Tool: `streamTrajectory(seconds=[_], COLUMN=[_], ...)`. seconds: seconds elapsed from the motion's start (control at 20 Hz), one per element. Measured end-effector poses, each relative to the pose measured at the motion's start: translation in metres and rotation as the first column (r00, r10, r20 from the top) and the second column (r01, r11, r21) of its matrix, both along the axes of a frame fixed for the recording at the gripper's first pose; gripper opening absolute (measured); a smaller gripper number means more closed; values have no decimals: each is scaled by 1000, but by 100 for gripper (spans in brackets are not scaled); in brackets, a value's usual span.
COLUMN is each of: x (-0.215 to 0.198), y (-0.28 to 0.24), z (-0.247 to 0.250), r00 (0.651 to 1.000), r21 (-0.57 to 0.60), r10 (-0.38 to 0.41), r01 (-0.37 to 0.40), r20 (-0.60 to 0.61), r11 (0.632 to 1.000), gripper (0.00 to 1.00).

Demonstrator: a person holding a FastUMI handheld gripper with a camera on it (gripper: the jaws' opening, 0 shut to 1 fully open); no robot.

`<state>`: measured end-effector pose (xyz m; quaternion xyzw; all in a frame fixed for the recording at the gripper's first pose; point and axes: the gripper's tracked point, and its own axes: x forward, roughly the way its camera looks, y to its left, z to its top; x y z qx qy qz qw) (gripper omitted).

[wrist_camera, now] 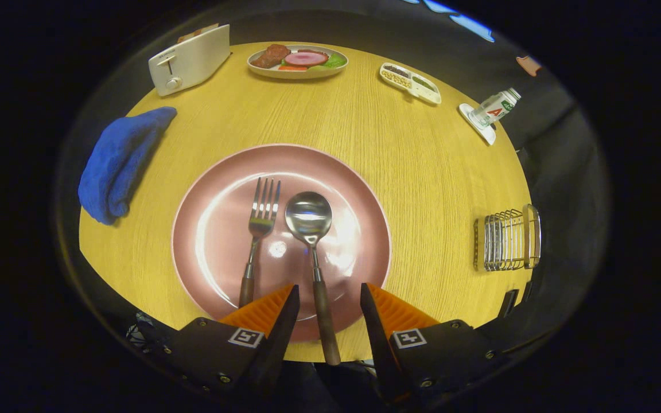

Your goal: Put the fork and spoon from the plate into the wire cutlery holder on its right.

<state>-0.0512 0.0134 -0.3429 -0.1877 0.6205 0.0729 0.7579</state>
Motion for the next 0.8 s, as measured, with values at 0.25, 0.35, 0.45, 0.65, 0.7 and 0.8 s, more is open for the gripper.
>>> streamTrajectory(seconds=[0.25,0.35,0.45,0.65,0.7,0.8], x=[2,4,-1,-3,-3,-2], y=[-1,3,0,2,1,-1], z=[-9,-15,-13,-13,-13,-10], r00=[1000,999,998,997,997,998], r21=[18,36,5,-4,-9,-26], r10=[6,25,34,29,23,21], r01=[-5,-24,-34,-29,-24,-23], r20=[-21,-25,-54,-69,-69,-64], r11=[1000,999,999,1000,1000,999], gripper=[46,30,15,5,5,5])
